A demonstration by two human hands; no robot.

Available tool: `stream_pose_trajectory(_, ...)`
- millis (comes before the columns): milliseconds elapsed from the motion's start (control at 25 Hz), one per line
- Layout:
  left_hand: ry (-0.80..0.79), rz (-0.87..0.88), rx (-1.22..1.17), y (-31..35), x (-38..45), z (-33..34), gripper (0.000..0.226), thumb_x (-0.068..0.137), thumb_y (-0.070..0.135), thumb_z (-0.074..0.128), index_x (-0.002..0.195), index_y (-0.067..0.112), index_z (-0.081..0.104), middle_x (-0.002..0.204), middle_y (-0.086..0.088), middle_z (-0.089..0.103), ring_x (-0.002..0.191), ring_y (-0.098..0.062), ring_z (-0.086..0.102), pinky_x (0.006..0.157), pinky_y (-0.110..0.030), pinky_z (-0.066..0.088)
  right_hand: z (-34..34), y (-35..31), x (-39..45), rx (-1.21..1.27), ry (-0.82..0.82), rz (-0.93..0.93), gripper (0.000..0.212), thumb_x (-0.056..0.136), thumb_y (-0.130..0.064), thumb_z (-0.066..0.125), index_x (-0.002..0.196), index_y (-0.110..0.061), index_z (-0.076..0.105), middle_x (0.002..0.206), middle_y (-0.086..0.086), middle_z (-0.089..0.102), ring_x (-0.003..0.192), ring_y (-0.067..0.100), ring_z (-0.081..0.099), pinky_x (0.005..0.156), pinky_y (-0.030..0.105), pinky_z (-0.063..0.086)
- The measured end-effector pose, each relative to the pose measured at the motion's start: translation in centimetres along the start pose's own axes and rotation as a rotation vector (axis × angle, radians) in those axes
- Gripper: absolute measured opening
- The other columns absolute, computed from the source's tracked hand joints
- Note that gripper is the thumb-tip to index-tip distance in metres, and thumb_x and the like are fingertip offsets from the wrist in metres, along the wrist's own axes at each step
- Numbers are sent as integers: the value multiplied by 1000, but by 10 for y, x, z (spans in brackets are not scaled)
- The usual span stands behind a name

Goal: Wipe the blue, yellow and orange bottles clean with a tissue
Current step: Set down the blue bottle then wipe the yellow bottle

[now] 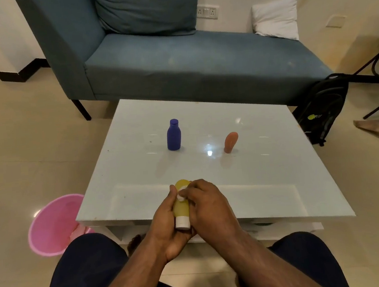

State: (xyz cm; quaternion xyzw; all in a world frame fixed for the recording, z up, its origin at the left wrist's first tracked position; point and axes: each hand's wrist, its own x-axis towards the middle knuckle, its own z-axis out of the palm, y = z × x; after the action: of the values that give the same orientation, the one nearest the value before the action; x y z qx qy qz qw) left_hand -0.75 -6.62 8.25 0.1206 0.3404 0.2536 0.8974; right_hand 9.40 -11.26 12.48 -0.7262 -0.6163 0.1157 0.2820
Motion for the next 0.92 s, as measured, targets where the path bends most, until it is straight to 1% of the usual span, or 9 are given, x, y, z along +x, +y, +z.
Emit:
stream_pose_trajectory(120, 4, 23, -31, 2, 0, -4, 57, 98, 57, 45, 135, 17, 64, 121, -18, 70, 109, -34, 69, 92, -49, 54, 3, -13, -16, -54, -13, -77, 28, 81, -12, 62, 108, -19, 68, 103, -1, 63, 93, 16, 54, 78, 30, 51)
stream_pose_trajectory(200, 27, 12, -43, 4, 2, -8, 58, 97, 58, 48, 133, 16, 66, 111, -18, 72, 101, -33, 71, 94, -50, 52, 1, -15, -32, 3, -42, -125, 27, 80, -12, 58, 104, -19, 69, 98, -2, 63, 87, 15, 55, 71, 30, 53)
stream_pose_trajectory(320, 58, 1, -10, 2, 4, -8, 58, 97, 57, 50, 130, 12, 65, 118, -20, 72, 107, -34, 70, 100, -51, 50, 1, -2, -18, 70, -6, -34, 27, 83, -18, 53, 106, -18, 69, 103, -1, 63, 94, 16, 57, 81, 31, 52)
stream_pose_trajectory(440, 95, -3, 15, 0, 4, -5, 57, 96, 57, 51, 127, 12, 65, 123, -19, 71, 112, -33, 66, 108, -52, 43, 2, 9, 3, 103, 68, 75, 27, 84, -14, 53, 105, -16, 69, 104, -2, 61, 97, 15, 57, 86, 33, 50)
stream_pose_trajectory(600, 107, 3, -74, 5, 11, -15, 62, 91, 58, 59, 132, 11, 65, 117, -19, 68, 112, -32, 64, 114, -49, 41, 10, -7, -34, 156, 26, 9, 29, 86, -12, 50, 109, -17, 68, 103, -5, 59, 95, 10, 56, 85, 27, 50)
stream_pose_trajectory(680, 108, 11, -66, 6, 13, -17, 62, 91, 58, 59, 134, 13, 64, 112, -17, 69, 105, -30, 66, 110, -47, 44, 6, -6, -33, 176, 13, 10, 28, 88, -11, 50, 108, -17, 68, 103, -5, 59, 95, 8, 56, 85, 27, 50)
stream_pose_trajectory(760, 103, 10, -30, 4, 11, -12, 58, 94, 56, 56, 133, 14, 64, 118, -16, 71, 110, -30, 67, 103, -46, 49, 3, 1, -9, 158, 52, 63, 25, 88, -11, 52, 106, -16, 69, 102, -3, 58, 93, 10, 57, 85, 29, 51)
stream_pose_trajectory(840, 116, 6, -6, 2, 8, -8, 56, 95, 56, 55, 131, 14, 63, 126, -17, 70, 119, -32, 65, 103, -48, 49, 1, 4, 5, 146, 78, 93, 24, 88, -12, 51, 105, -16, 68, 102, -2, 57, 92, 13, 57, 83, 32, 51)
stream_pose_trajectory(920, 118, 17, -34, 5, 6, -8, 57, 95, 56, 56, 132, 13, 63, 124, -17, 70, 117, -32, 64, 106, -49, 48, 5, -2, -5, 150, 60, 71, 26, 88, -12, 52, 108, -17, 67, 104, -3, 56, 93, 13, 57, 83, 31, 52)
